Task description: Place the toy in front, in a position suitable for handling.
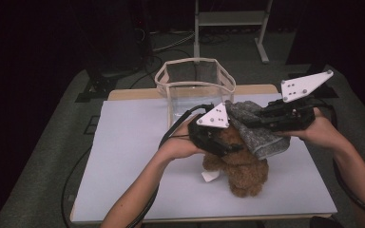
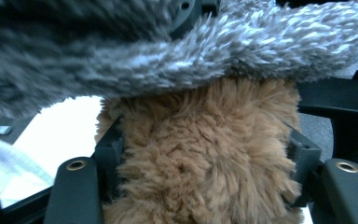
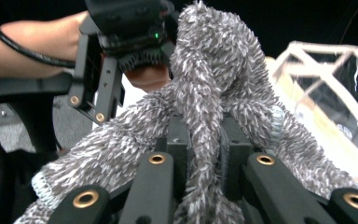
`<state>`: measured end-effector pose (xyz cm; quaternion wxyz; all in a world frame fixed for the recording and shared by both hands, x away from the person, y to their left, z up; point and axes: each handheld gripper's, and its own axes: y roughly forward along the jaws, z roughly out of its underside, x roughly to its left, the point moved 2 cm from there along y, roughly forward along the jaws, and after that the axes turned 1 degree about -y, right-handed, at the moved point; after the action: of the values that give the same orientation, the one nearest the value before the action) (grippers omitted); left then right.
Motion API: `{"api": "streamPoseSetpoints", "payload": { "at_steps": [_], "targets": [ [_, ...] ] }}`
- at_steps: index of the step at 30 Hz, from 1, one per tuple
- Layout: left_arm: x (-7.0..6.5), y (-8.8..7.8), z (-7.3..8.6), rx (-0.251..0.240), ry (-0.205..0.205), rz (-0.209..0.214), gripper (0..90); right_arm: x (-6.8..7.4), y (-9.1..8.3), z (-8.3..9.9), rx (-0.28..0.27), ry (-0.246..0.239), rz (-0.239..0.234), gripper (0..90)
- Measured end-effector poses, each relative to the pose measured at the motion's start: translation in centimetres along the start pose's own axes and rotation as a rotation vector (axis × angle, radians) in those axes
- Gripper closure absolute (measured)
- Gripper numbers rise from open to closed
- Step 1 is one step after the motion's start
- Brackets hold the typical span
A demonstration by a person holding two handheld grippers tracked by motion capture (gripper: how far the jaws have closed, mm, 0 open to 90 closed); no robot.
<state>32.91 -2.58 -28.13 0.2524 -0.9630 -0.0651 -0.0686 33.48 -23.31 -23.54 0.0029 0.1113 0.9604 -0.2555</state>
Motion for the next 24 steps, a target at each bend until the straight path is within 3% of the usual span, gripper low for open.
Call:
{"api": "streamPoseSetpoints", "payload": {
  "at_steps": [9,15,21,24],
  "targets": [
    [-0.1,1.1,-0.6,-0.033,-0.008,0.028,22.1,0.0,-1.6,2.2,0.028,0.027,0.028,77.7],
    [-0.1,1.0,-0.1,-0.049,-0.015,0.025,20.4,0.0,-1.5,2.6,0.038,0.026,0.034,77.7],
    [-0.2,0.1,0.4,-0.039,-0.014,-0.007,18.7,0.1,-1.2,2.6,0.053,0.022,0.033,77.9],
    [-0.1,-1.1,1.6,-0.04,-0.042,-0.035,18.1,0.3,-0.6,2.8,0.067,0.016,0.025,77.9]
  ]
}}
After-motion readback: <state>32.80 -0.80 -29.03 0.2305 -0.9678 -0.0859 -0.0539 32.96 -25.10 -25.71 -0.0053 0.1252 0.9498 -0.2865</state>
